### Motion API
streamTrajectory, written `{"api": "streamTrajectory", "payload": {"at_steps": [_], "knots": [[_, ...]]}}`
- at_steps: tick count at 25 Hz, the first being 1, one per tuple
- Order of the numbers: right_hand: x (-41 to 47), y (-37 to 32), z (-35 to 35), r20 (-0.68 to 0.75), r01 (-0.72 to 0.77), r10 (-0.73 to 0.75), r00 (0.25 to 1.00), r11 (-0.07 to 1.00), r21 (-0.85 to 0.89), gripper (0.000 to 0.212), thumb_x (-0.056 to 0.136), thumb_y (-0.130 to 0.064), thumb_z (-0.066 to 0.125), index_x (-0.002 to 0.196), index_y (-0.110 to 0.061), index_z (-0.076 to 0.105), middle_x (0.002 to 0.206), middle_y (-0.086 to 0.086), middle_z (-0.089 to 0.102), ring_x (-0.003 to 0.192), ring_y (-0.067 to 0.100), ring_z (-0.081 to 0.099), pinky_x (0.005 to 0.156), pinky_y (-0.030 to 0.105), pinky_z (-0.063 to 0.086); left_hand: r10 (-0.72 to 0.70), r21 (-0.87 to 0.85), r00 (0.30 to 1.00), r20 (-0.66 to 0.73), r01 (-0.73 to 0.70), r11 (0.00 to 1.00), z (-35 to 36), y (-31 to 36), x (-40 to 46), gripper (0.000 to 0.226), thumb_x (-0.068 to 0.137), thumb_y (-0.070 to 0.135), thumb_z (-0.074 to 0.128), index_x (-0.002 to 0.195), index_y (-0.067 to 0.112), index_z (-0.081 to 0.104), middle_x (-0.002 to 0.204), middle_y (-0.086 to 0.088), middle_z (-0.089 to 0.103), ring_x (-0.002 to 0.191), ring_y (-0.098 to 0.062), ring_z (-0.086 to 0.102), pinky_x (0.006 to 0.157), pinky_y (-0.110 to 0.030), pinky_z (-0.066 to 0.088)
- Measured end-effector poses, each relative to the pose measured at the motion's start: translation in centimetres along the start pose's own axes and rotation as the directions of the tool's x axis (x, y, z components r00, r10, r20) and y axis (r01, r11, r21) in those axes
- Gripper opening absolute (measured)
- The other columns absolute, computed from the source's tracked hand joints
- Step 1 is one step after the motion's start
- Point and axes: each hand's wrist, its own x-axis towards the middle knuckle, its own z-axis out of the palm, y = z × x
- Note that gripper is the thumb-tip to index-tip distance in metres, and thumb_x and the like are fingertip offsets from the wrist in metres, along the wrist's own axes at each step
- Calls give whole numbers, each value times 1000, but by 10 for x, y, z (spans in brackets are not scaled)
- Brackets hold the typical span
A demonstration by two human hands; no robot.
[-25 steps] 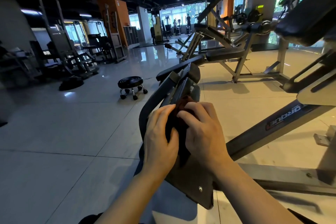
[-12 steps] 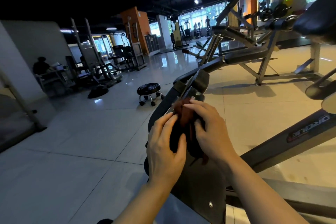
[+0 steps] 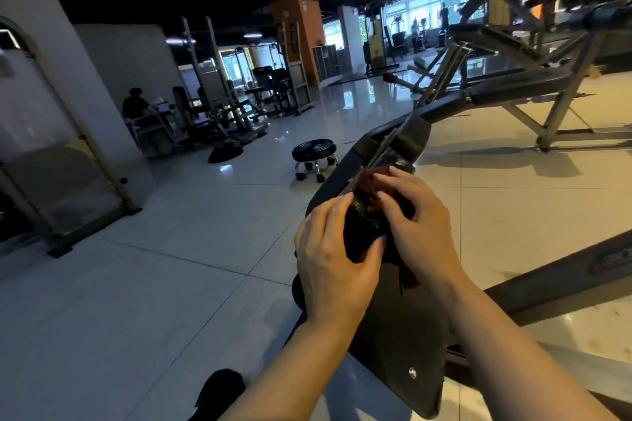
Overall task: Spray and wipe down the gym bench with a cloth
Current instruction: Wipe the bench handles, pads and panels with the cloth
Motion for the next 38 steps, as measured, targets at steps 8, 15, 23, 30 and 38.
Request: {"api": "streamTrajectory", "payload": {"at_steps": [8,15,23,30,38], "knots": [[-9,-10,4,33,62,-58,998,989,-133,28,92,-17,60,118,-27,65,122,-18,55,123,5,44,106,24,33,-41,52,999,-29,43,998,-3,9,8,45,72,22,79,113,23,60,105,10,58,95,-15,55,80,-34,50],[3,-7,14,17,4,-3,1000,996,-85,27,93,-21,58,118,-24,66,122,-9,61,123,11,45,105,31,34,-42,137,996,-77,52,989,7,12,7,44,70,21,79,109,16,60,102,2,58,89,-14,55,80,-38,50],[17,7,-6,43,40,-37,998,997,-71,29,91,-18,61,119,-22,67,120,-9,63,121,11,44,105,40,37,-45,151,997,-68,55,987,5,15,4,52,71,29,80,116,18,59,108,3,57,99,-13,54,91,-35,45],[5,1,-11,220,235,-226,949,972,-17,32,89,-20,60,120,-20,66,122,-7,64,122,8,46,106,39,38,-123,157,983,-139,144,977,11,29,2,43,75,34,68,113,17,59,106,4,57,95,-12,55,88,-29,42],[22,25,-33,285,200,-182,941,979,-34,35,92,-15,60,126,-22,61,130,-5,59,128,11,42,110,38,33,-90,367,992,-86,115,923,6,43,-1,54,76,26,74,124,13,52,123,-3,51,110,-16,46,94,-35,44]]}}
